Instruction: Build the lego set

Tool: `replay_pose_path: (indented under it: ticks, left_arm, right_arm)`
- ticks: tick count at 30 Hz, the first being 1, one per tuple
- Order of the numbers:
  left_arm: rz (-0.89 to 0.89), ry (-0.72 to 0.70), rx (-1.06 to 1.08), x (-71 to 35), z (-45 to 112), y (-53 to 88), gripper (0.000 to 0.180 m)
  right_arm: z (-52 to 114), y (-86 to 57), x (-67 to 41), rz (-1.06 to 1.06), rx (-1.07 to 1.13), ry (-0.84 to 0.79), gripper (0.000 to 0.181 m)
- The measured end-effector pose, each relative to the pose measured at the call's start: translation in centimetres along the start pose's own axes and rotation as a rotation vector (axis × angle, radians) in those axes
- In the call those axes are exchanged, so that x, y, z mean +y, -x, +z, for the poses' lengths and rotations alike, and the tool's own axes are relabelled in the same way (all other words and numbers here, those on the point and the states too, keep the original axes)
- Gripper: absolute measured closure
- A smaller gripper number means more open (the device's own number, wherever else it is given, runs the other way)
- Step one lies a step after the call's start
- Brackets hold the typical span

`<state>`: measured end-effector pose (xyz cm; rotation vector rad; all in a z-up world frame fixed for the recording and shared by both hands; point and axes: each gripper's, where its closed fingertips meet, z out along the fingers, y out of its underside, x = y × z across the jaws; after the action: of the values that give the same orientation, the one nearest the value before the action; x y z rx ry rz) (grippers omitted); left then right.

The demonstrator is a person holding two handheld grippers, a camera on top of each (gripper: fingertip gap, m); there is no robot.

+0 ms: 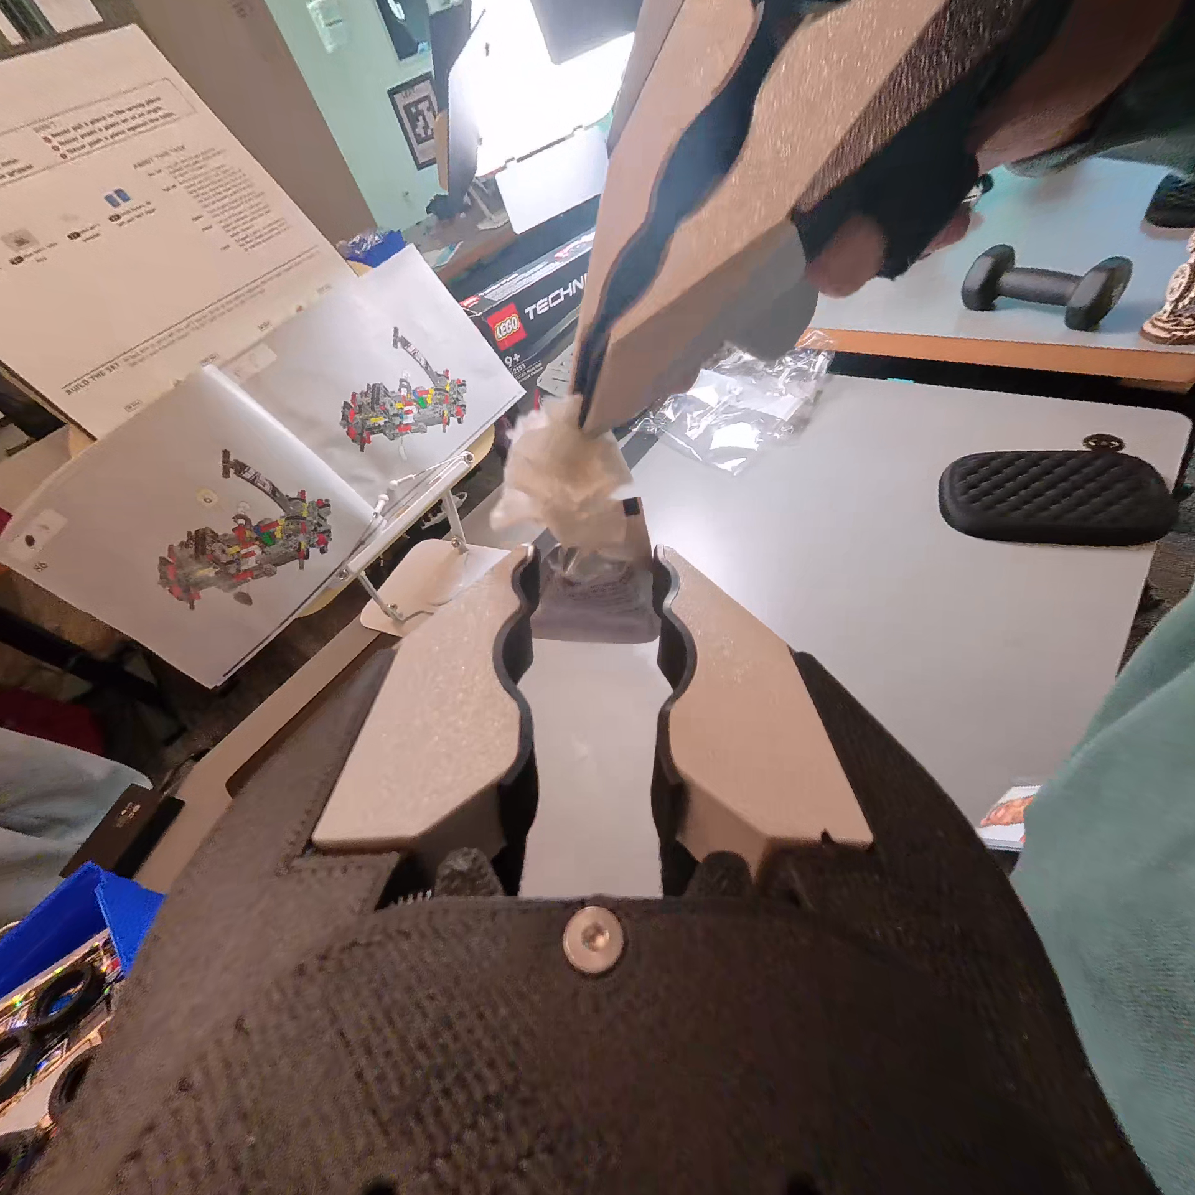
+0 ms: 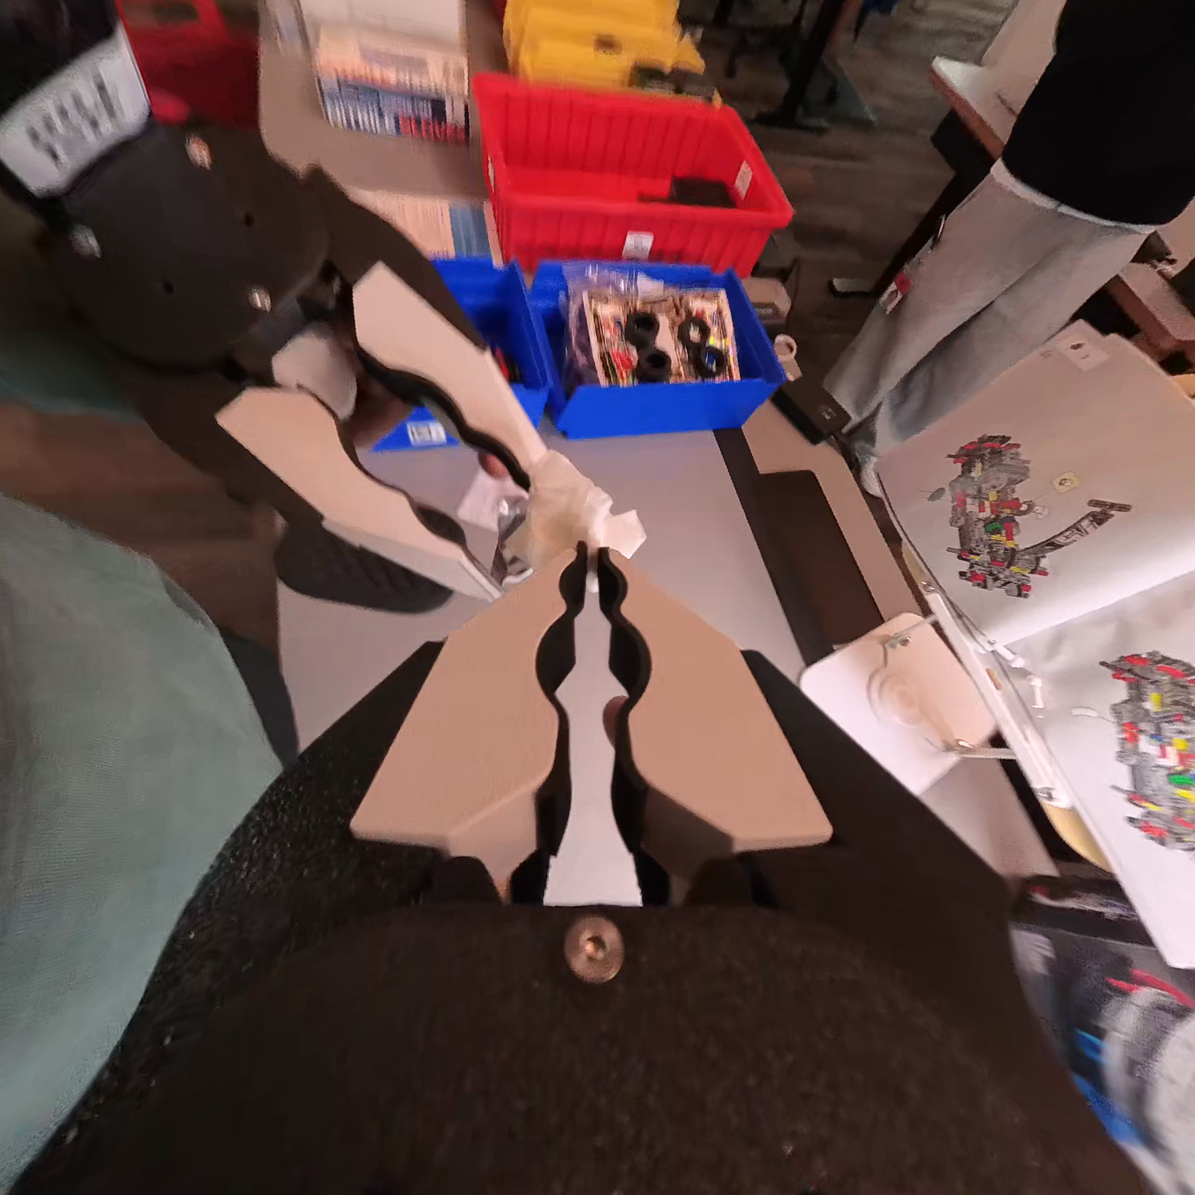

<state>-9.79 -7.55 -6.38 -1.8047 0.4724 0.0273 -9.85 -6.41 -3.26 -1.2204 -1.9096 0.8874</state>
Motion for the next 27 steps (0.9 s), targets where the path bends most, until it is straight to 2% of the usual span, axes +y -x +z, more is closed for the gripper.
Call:
replay_pose_path:
  ticks: [4, 7, 9, 13, 19, 27]
  left_arm:
    - [-0.002, -0.004, -0.004, -0.4, -0.7, -0.5, 0.147]
    - [-0.001, 0.01, 0.001, -0.3, -0.9, -1.1, 0.146]
    - [-0.007, 0.022, 0.019, -0.1, -0.9, -1.8, 0.146]
    - [-0.025, 0.11, 0.09, 2.0, -0.4, -3.4, 0.143]
    - [-0.091, 0.238, 0.203, 9.9, 2.7, -6.4, 0.145]
    - [-0.136, 0.338, 0.298, 15.8, 6.0, -9.8, 0.144]
  right_arm:
    - [-2.3, -0.2, -2.7, 0.228, -0.024, -0.21, 0.181]
    - [-3.0, 0.4, -3.1, 0.348, -0.062, -0.274, 0.18]
    - [-2.2, 1.9, -2.4, 0.338, -0.084, -0.237, 0.18]
    - [0.6, 4.0, 2.1, 0.269, -0.068, -0.026, 0.18]
    - [4.2, 5.5, 10.3, 0.431, -0.121, 0.094, 0.18]
    - [6.2, 6.1, 18.3, 0.541, -0.053, 0.238, 0.18]
